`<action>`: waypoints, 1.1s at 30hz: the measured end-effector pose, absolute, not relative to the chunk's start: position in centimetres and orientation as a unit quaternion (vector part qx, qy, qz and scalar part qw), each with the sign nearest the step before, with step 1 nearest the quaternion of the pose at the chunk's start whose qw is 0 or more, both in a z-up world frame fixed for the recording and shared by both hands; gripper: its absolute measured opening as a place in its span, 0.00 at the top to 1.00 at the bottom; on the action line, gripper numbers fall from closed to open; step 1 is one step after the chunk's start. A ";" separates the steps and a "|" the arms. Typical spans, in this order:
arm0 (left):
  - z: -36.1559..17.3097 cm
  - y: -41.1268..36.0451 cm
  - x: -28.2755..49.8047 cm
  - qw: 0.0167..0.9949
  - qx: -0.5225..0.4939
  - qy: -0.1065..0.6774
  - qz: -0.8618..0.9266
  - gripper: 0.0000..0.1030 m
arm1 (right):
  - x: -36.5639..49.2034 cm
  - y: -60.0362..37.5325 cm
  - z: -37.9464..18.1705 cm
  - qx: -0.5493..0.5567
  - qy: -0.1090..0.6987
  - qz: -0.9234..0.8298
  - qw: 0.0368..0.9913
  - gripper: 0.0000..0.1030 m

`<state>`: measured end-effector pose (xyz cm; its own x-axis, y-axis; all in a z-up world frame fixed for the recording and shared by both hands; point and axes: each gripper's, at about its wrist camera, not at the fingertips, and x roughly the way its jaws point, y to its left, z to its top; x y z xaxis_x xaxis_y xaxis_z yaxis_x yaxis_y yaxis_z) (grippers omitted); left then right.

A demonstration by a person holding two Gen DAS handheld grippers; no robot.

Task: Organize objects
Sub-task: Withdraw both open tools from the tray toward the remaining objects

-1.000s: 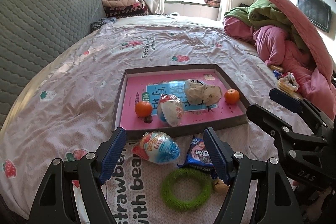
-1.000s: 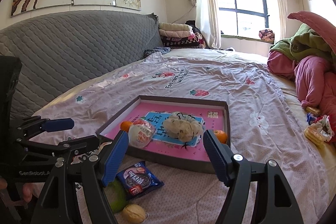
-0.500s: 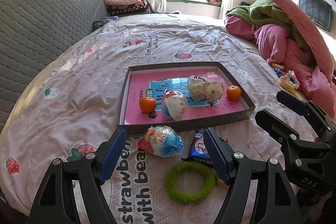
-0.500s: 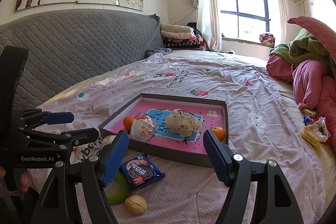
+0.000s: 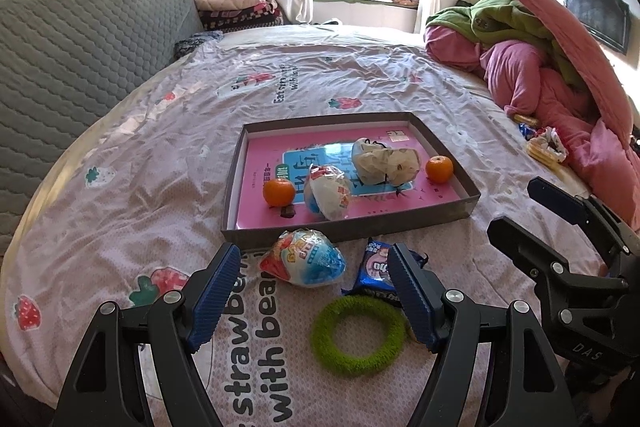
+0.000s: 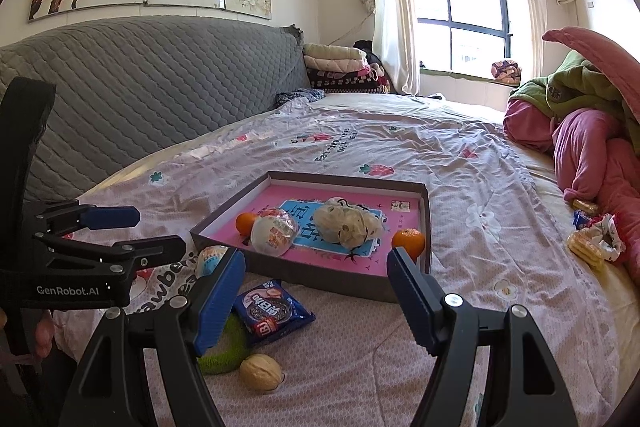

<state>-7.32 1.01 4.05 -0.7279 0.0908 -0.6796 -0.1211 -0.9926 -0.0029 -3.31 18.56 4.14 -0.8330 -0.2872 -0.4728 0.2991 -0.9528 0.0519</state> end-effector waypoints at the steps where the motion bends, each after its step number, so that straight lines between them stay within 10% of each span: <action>1: 4.0 1.0 -7.2 0.058 -0.365 0.022 0.929 0.25 | -3.2 18.6 4.1 0.247 0.012 -0.957 0.152 0.29; 33: -3.0 0.7 -7.4 0.053 -0.454 0.043 0.888 0.25 | -2.8 16.6 -1.1 0.365 0.058 -0.917 0.152 0.29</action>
